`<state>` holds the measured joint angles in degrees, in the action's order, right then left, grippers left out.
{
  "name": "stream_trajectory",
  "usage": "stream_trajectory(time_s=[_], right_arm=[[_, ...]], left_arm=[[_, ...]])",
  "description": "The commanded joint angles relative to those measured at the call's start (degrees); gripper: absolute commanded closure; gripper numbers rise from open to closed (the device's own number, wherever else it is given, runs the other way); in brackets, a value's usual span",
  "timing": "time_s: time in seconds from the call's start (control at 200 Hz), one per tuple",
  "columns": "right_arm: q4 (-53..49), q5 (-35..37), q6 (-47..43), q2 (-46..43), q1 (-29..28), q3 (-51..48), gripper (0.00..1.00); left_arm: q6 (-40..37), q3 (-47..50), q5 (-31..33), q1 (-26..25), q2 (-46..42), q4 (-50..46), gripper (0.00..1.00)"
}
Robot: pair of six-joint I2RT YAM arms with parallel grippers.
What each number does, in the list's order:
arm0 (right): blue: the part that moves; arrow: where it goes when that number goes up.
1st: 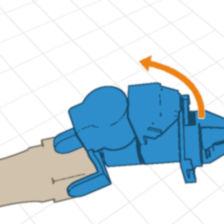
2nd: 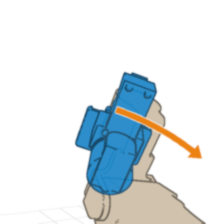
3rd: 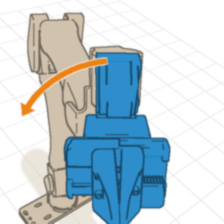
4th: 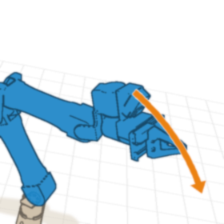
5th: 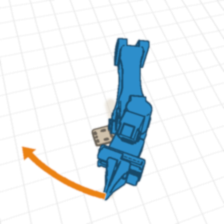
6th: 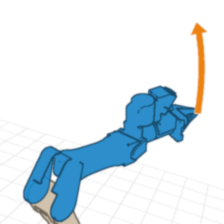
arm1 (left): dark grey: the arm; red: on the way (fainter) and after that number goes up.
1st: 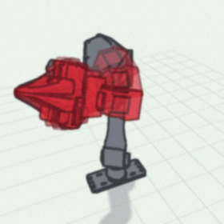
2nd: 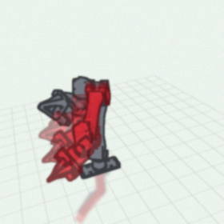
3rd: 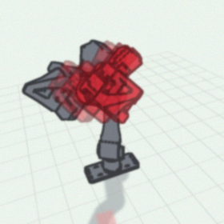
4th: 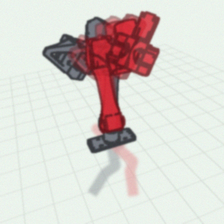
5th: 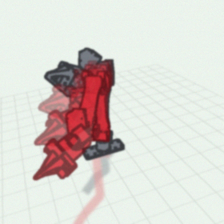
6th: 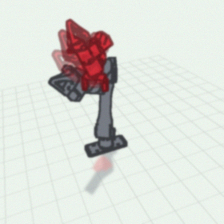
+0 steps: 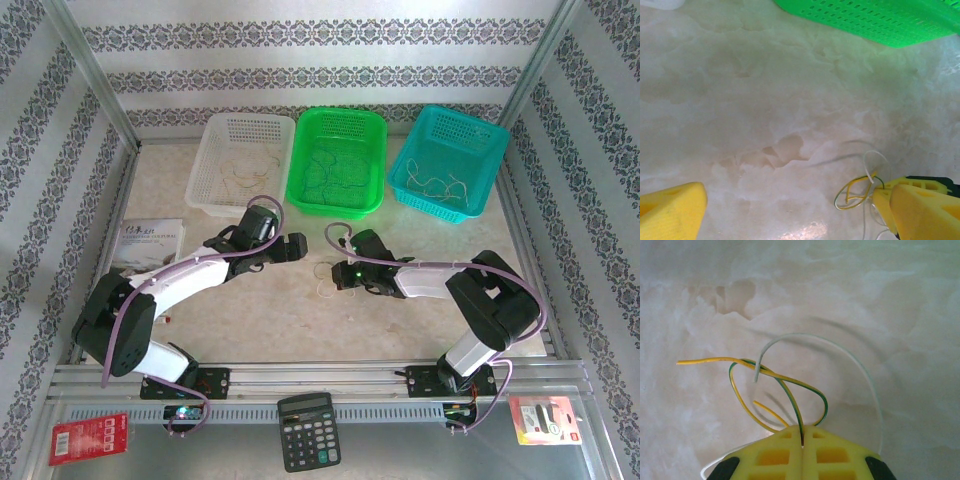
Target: Untangle the cables
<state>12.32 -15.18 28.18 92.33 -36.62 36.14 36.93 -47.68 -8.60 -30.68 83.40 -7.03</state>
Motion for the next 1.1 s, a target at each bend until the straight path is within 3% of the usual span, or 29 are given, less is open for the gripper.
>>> stream_trajectory(time_s=[0.0,0.515,1.094], right_arm=[[2.9,-3.3,-1.8,-1.2,0.3,-0.2,1.00],[7.4,-5.4,1.0,0.3,0.3,-0.7,1.00],[8.4,-6.2,1.6,0.3,0.2,-1.2,1.00]], left_arm=[[2.5,0.8,-3.2,0.6,0.0,4.0,0.08],[8.6,5.3,-12.1,0.5,6.2,17.3,0.43],[10.6,4.8,-13.5,0.3,9.1,22.4,0.61]])
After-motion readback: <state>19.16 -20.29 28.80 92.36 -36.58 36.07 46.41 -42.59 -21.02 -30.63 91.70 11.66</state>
